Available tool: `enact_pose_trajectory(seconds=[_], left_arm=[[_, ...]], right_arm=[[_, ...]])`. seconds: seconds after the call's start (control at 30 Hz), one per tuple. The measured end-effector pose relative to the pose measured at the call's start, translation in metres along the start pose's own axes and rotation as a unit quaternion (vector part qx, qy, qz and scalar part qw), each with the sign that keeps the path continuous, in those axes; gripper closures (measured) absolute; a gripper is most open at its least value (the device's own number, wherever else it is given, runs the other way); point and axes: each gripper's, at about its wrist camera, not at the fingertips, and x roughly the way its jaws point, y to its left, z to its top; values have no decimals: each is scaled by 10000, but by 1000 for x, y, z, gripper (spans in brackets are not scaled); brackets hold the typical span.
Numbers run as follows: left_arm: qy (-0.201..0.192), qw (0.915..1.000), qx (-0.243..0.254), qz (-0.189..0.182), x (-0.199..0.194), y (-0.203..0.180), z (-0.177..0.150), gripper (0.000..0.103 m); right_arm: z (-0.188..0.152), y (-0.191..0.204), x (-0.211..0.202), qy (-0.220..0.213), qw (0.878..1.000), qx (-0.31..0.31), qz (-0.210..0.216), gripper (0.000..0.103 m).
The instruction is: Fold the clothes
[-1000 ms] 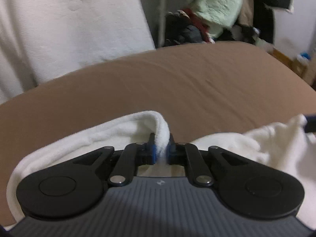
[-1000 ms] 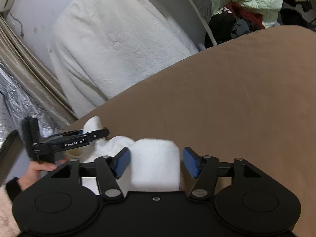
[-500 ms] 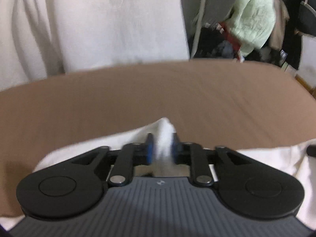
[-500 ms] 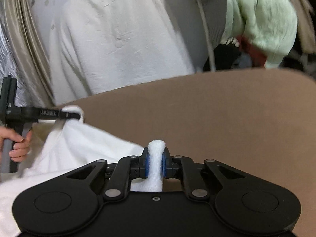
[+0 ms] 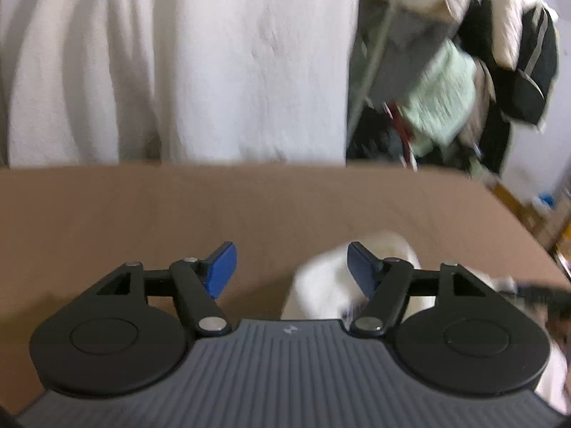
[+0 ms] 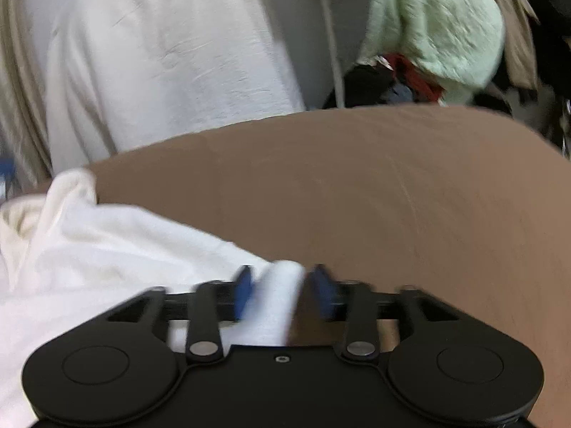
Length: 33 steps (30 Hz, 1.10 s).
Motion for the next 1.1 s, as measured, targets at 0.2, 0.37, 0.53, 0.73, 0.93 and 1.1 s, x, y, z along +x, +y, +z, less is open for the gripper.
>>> enact_pose_trajectory(seconds=[0.2,0.37,0.53,0.73,0.93,1.1], left_arm=[[610,9981,90,-75,21,-16,-24,21],[1038,9864,490,1178,60,-40,-27,90],[498,9907,312,1224,69,-43,-11,91],[317,9852,561,1591,58,-33,-28,60],[-356,9915,-380,1195,-28,8,-15,46],[772,9761,304,2007,-36,16,-57,40]], right_arm=[[1,-12,-5,373,9900,831,1081,39],[6,20,-19,-162,9988,-15,471,89],[1,41,-31,-724,9962,-453,-168,90],[-17,46,1,-179,9896,-1081,-936,84],[-11,59,-31,-444,9790,-1355,-1455,40],[-20,81,-97,-496,9937,-943,-358,40]])
